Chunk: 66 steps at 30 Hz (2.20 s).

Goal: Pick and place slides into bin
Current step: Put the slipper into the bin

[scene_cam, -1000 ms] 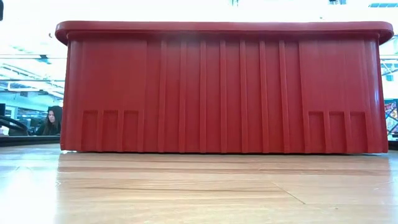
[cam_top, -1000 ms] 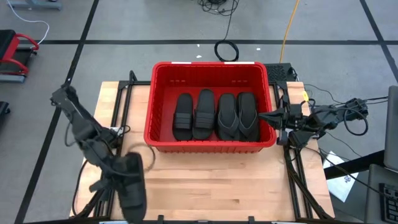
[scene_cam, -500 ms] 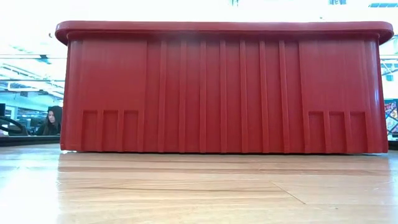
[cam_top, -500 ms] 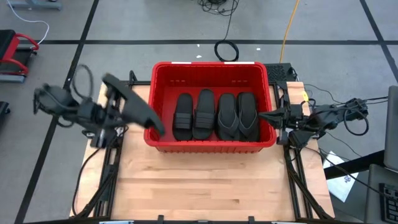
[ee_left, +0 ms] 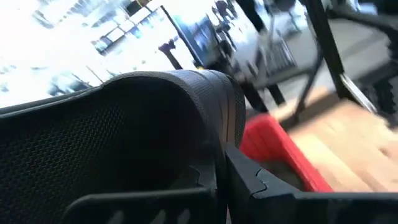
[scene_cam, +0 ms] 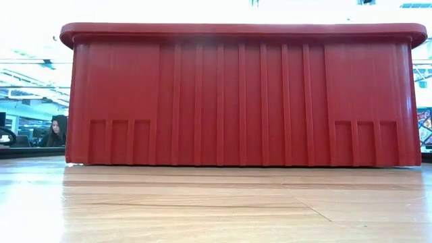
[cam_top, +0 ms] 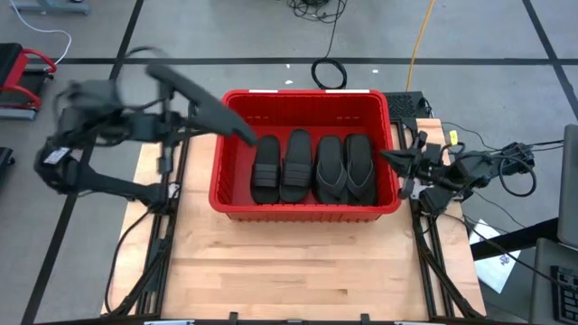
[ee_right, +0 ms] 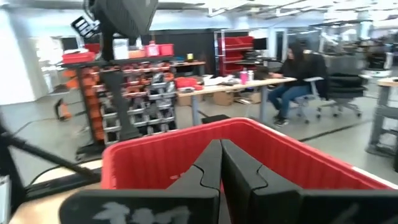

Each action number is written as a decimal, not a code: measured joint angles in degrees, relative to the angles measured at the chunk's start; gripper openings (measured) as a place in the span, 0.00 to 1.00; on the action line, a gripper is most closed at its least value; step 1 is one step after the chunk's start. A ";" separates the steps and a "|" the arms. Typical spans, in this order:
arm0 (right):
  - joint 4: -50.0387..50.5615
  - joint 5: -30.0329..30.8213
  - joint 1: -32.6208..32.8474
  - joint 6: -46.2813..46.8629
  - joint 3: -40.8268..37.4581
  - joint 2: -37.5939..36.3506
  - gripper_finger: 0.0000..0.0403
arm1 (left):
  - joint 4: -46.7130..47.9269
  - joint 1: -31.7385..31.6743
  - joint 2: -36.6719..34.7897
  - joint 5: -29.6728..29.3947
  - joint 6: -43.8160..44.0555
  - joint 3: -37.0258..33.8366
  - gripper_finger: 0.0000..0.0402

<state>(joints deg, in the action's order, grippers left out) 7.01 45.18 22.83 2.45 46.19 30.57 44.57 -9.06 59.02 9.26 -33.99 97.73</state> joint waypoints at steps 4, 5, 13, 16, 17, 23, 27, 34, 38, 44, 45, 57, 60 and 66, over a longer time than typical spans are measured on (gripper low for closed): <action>-0.13 1.65 0.00 1.30 0.00 0.00 0.00 | 7.17 -10.71 8.27 15.40 -3.86 5.78 0.00; -0.14 1.65 0.00 1.32 0.00 0.00 0.00 | 9.40 -12.93 10.51 18.99 -4.65 7.01 0.00; -0.05 1.51 0.00 -0.02 0.00 0.00 0.00 | 37.21 -23.10 26.72 24.28 -17.09 13.89 0.00; 0.07 1.51 0.00 -1.69 0.00 0.00 0.00 | 42.34 -22.64 32.41 19.11 -20.82 13.42 0.00; 0.08 1.51 0.00 -1.93 0.00 0.00 0.00 | 42.20 -22.43 33.55 18.60 -21.39 12.89 0.00; 0.21 1.24 0.00 -2.06 0.00 -0.04 0.00 | 42.21 -21.54 40.76 24.47 -21.46 12.38 0.00; 1.07 1.19 0.00 -2.05 0.00 -0.04 0.00 | 43.58 -21.49 46.44 25.44 -21.43 12.24 0.00; 1.46 1.07 0.01 -0.36 0.00 -0.43 0.00 | 45.16 -21.66 51.08 28.87 -21.84 11.63 0.00; 4.01 -1.49 0.02 1.69 -0.02 -2.02 0.00 | 45.40 -22.01 51.15 31.19 -21.88 8.73 0.00; 8.85 -4.82 0.02 5.96 -0.02 -5.09 0.00 | 45.45 -22.85 51.28 32.23 -22.85 1.86 0.00; 9.39 -4.77 0.02 6.20 -0.02 -5.32 0.00 | 45.31 -22.97 51.28 32.32 -23.37 1.20 0.00; 11.87 -4.56 0.02 8.03 -0.02 -5.56 0.00 | 35.06 -23.69 51.23 34.14 -24.43 -6.59 0.00; 11.73 -4.52 0.02 8.51 -0.02 -5.57 0.00 | 34.83 -23.44 51.17 32.30 -25.60 -8.73 0.00; 11.69 -4.52 0.02 8.91 -0.02 -5.57 0.00 | 34.91 -23.10 51.10 29.93 -27.41 -11.33 0.00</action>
<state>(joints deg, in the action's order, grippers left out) 18.70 40.66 22.85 11.35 46.17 24.99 79.48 -32.16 110.12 39.19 -61.40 86.40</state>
